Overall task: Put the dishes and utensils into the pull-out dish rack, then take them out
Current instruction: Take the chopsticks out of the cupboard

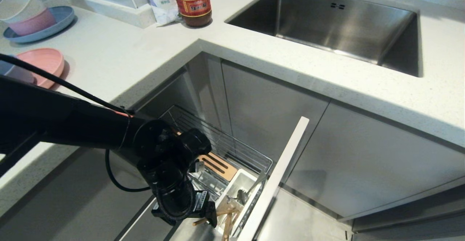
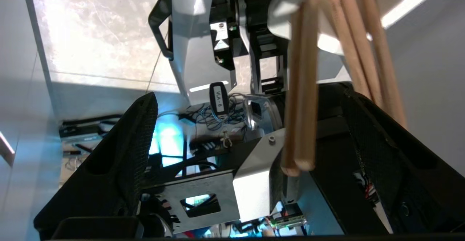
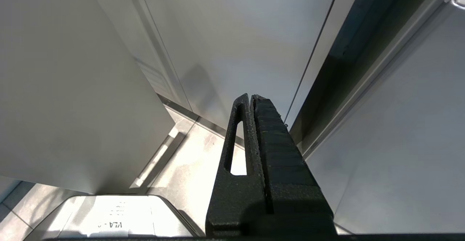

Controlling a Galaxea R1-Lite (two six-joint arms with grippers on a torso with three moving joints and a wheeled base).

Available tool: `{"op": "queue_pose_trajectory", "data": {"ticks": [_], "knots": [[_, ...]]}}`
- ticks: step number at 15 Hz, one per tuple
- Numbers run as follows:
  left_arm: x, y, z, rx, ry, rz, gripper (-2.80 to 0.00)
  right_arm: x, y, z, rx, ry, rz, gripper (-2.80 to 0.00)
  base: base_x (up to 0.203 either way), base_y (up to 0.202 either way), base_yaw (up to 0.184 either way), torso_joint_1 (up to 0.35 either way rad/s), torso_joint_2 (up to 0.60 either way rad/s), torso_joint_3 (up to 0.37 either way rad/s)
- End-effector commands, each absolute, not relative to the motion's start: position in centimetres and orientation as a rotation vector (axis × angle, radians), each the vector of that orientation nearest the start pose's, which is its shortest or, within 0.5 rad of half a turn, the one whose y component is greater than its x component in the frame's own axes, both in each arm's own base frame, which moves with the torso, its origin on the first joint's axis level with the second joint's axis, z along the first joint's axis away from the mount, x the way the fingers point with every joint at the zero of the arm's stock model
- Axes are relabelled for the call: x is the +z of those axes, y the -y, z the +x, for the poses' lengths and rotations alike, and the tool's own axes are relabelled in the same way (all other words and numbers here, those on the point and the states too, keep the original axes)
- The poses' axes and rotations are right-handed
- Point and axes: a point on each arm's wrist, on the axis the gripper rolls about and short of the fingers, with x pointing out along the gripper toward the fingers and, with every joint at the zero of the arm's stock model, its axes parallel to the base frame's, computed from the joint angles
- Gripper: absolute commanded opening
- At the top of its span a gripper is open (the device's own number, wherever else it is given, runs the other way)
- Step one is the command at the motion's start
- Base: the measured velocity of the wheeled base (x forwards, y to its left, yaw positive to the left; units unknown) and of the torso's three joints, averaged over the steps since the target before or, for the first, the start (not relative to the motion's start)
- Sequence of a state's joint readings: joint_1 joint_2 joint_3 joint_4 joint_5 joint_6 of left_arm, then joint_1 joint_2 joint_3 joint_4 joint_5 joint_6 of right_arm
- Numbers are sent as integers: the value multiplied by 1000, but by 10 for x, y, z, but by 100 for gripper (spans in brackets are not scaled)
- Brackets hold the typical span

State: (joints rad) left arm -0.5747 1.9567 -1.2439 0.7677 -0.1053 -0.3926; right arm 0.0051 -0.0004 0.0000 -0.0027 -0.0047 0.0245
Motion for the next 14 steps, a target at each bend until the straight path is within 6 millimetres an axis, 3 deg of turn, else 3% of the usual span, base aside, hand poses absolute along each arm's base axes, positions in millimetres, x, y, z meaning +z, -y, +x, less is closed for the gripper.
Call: {"op": "queue_pose_trajectory", "data": {"ticks": [1, 14], "knots": [[107, 169, 260, -231, -1574, 50, 0, 75, 0, -23, 2, 6, 25, -280, 0, 0, 0, 0, 0, 0], [86, 173, 274, -228, -1634, 43, 0, 75, 0, -23, 1, 6, 25, -280, 0, 0, 0, 0, 0, 0]]}}
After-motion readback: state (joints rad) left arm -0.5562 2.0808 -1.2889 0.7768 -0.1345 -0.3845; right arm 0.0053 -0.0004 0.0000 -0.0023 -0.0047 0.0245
